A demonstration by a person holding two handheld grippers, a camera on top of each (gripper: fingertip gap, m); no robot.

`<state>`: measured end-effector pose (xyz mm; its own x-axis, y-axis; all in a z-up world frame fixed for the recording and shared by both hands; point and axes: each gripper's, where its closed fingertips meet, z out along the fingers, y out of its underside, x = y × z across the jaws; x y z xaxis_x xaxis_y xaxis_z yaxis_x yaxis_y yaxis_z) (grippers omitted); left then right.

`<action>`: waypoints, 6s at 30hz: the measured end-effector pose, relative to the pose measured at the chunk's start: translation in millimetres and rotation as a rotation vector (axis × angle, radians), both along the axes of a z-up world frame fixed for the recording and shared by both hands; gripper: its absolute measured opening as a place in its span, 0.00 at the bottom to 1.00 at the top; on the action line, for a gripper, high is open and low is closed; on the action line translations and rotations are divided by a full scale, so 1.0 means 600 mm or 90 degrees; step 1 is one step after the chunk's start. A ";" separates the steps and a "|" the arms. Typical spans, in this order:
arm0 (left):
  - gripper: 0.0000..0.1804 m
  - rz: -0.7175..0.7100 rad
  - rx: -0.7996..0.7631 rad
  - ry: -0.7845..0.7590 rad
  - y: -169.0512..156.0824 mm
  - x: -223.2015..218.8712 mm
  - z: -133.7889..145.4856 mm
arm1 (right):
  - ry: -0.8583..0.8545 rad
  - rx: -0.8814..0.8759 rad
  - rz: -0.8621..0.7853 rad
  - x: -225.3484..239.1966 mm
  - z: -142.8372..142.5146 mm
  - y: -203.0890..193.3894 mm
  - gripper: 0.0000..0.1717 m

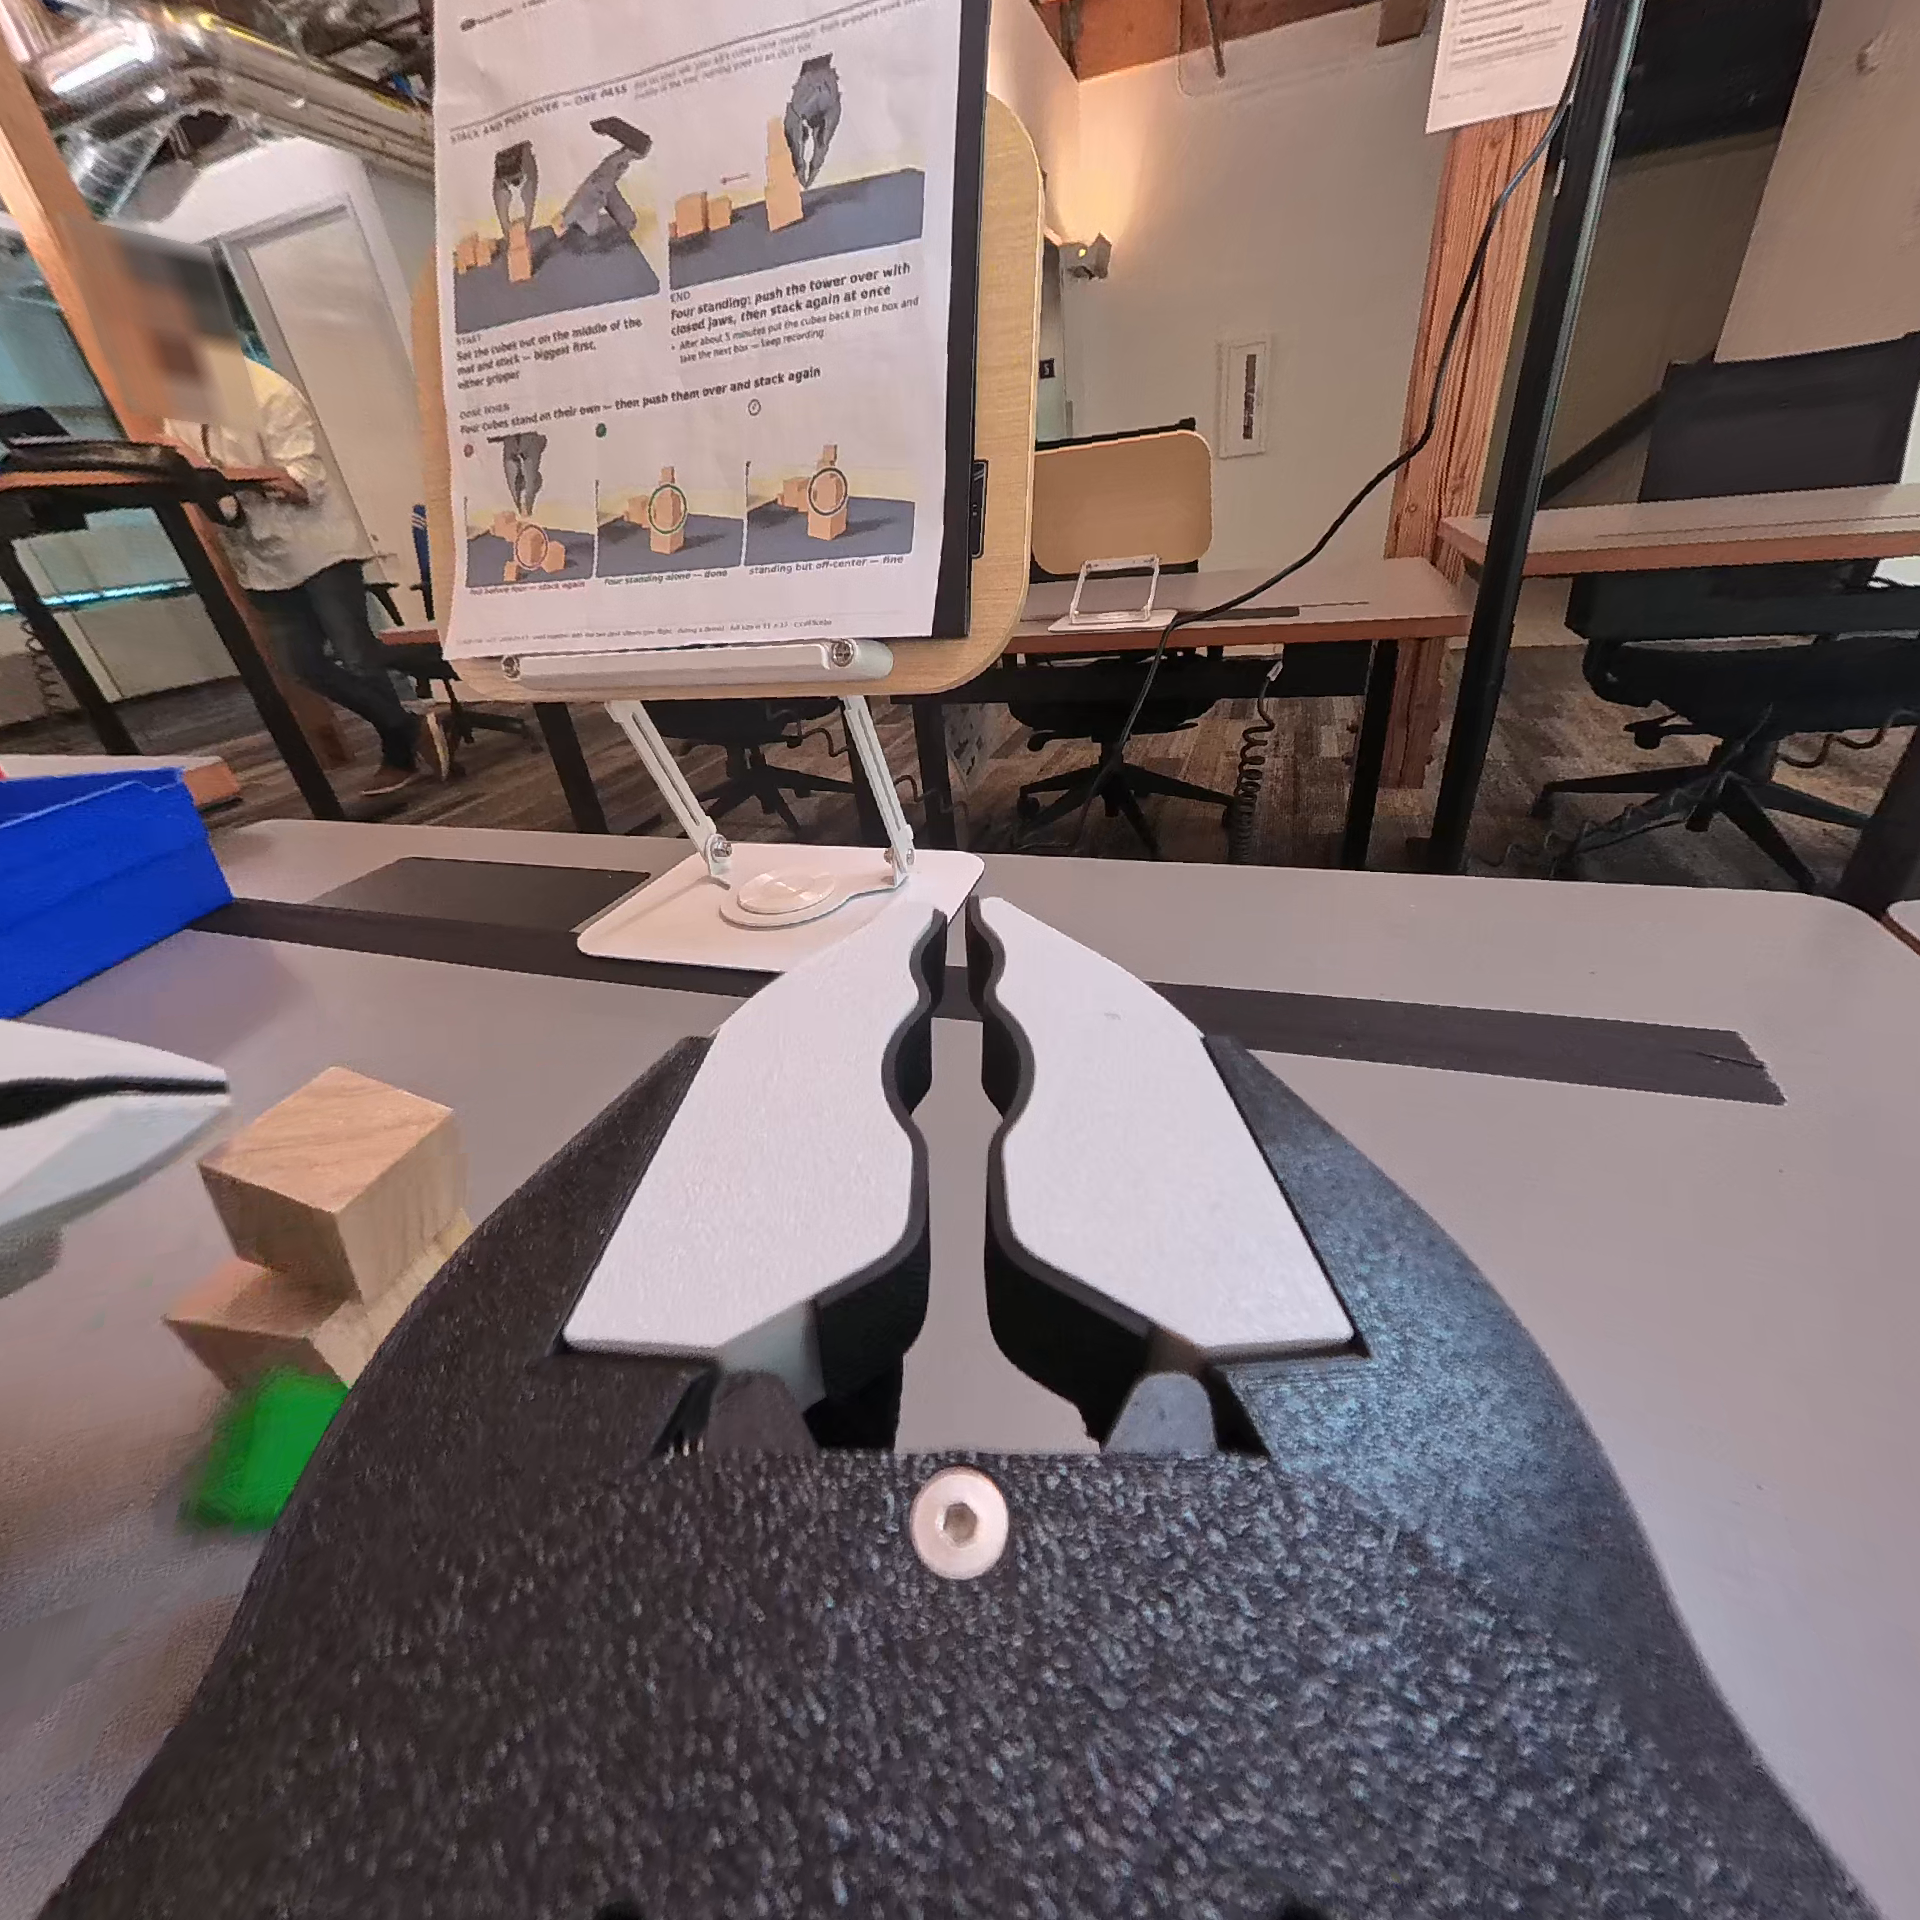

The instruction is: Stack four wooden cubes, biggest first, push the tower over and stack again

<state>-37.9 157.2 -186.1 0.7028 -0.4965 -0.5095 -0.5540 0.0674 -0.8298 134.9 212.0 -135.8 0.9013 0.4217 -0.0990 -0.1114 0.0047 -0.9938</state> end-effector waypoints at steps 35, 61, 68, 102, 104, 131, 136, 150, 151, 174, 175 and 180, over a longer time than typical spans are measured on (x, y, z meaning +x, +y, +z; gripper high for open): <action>0.00 0.093 -0.038 -0.297 0.028 -0.158 0.039 | -0.006 -0.001 0.016 -0.008 -0.005 -0.001 0.02; 0.00 0.137 0.006 -0.426 0.040 -0.307 0.054 | -0.193 -0.068 0.400 -0.194 -0.073 -0.079 0.33; 0.00 0.134 0.024 -0.441 0.038 -0.315 0.059 | -0.330 -0.116 0.546 -0.259 -0.081 -0.107 0.44; 0.00 -0.189 -0.080 -0.452 -0.018 -0.268 0.059 | -0.611 -0.173 0.741 -0.468 -0.174 -0.126 0.35; 0.00 -0.191 -0.079 -0.454 -0.018 -0.268 0.060 | -0.641 -0.188 0.743 -0.470 -0.205 -0.131 0.35; 0.00 -0.183 -0.075 -0.437 -0.017 -0.256 0.058 | -0.514 -0.429 0.413 -0.199 -0.213 -0.107 0.34; 0.00 -0.178 -0.070 -0.440 -0.018 -0.260 0.061 | -0.550 -0.427 0.439 -0.207 -0.219 -0.100 0.25; 0.00 -0.174 -0.073 -0.458 -0.015 -0.271 0.060 | -0.660 -0.186 0.807 -0.437 -0.110 -0.140 0.25; 0.00 -0.174 -0.071 -0.458 -0.016 -0.272 0.061 | -0.662 -0.186 0.816 -0.443 -0.114 -0.141 0.25; 0.00 -0.189 -0.072 -0.443 -0.017 -0.265 0.059 | -0.712 -0.198 0.887 -0.461 -0.139 -0.146 0.25; 0.00 -0.189 -0.072 -0.444 -0.017 -0.265 0.059 | -0.711 -0.198 0.887 -0.461 -0.138 -0.146 0.25; 0.00 -0.188 -0.074 -0.443 -0.017 -0.265 0.058 | -0.707 -0.201 0.884 -0.462 -0.138 -0.145 0.25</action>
